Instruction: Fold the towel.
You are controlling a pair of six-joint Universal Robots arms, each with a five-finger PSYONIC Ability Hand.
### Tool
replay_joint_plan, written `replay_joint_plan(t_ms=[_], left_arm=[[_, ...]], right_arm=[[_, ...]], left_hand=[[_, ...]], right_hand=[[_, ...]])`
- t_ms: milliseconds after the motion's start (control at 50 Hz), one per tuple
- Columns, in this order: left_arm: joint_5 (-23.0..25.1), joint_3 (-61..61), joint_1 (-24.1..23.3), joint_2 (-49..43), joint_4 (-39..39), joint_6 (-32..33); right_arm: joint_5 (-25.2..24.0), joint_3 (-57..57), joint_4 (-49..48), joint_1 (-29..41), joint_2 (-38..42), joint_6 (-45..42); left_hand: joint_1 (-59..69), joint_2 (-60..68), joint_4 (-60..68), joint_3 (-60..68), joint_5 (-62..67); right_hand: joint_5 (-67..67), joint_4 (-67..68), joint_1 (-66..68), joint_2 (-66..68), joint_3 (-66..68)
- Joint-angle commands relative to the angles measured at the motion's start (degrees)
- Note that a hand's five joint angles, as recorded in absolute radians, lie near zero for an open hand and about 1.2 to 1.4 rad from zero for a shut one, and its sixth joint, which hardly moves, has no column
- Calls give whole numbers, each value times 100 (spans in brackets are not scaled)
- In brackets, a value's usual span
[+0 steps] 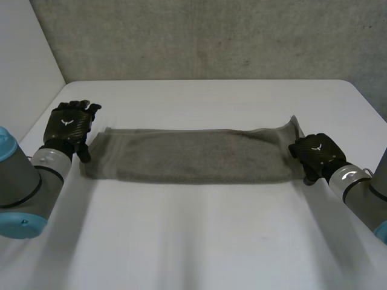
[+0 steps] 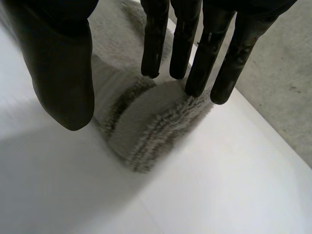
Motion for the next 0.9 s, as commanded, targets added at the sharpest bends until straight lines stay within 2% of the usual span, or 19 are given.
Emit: replay_joint_plan(t_ms=[20, 40, 60, 80, 100, 320, 460, 540, 600, 640, 700, 740, 760, 800, 820, 840, 860, 900], left_arm=[[2, -22, -8, -1, 0, 0], [2, -22, -8, -1, 0, 0], [2, -22, -8, -1, 0, 0], [2, -22, -8, -1, 0, 0], [2, -22, -8, -1, 0, 0], [2, -30, 1, 7, 0, 0], [2, -74, 1, 104, 0, 0], [2, -92, 1, 165, 0, 0], [2, -101, 1, 201, 0, 0], [2, -101, 1, 218, 0, 0], [2, -101, 1, 218, 0, 0], [2, -101, 1, 218, 0, 0], [2, -101, 1, 218, 0, 0], [-7, -109, 1, 209, 0, 0], [-7, -110, 1, 209, 0, 0], [2, -110, -8, 209, 0, 0], [2, -110, -8, 209, 0, 0], [-7, -110, -16, 209, 0, 0]], right_arm=[[203, -112, -133, -157, 178, -228], [299, -156, -133, -200, 187, -254], [300, -156, -133, -201, 187, -255], [387, -182, -141, -244, 187, -281], [458, -217, -133, -306, 179, -290], [608, -323, -45, -755, 100, -404], [617, -454, 157, -1719, -234, -1342], [626, -648, 254, -1853, -357, -1617], [626, -850, 482, -1572, -744, -1538], [652, -1191, 658, -872, -954, -1223], [678, -1360, 693, -465, -973, -1063], [792, -1675, 676, 506, -929, -871], [793, -1676, 676, 511, -929, -870], [941, -1974, 623, 1578, -676, -913], [942, -1975, 623, 1583, -674, -914], [959, -2123, 614, 2036, -430, -966], [960, -2125, 614, 2040, -428, -967], [925, -2370, 527, 2775, 106, -1098]], left_hand=[[17, 58, 55, 57, -123], [17, 58, 55, 57, -123], [17, 58, 55, 57, -123], [0, 42, 39, 40, -140], [0, 41, 39, 40, -140], [17, 58, 55, 57, -123], [0, 41, 39, 40, -140], [0, 41, 39, 40, -140], [0, 41, 39, 40, -140], [0, 41, 39, 40, -140], [0, 41, 39, 40, -140], [0, 41, 39, 40, -140], [0, 41, 39, 40, -140], [0, 41, 39, 40, -140], [0, 41, 39, 40, -140], [0, 41, 39, 40, -140], [0, 41, 39, 40, -140], [0, 41, 39, 40, -140]], right_hand=[[1581, 1641, 1622, 1680, 1633], [2655, 2716, 2697, 2755, 2707], [2666, 2727, 2707, 2766, 2718], [3965, 4026, 4006, 4065, 4017], [4555, 4616, 4596, 4655, 4607], [4561, 4622, 4602, 4661, 4613], [4561, 4622, 4602, 4661, 4613], [4561, 4622, 4602, 4661, 4613], [4561, 4622, 4602, 4661, 4613], [4561, 4622, 4602, 4661, 4613], [4561, 4622, 4602, 4661, 4613], [4561, 4622, 4602, 4661, 4613], [4561, 4622, 4602, 4661, 4613], [4561, 4622, 4602, 4661, 4613], [4561, 4622, 4602, 4661, 4613], [4561, 4622, 4602, 4661, 4613], [4561, 4622, 4602, 4661, 4613], [4561, 4622, 4602, 4661, 4613]])
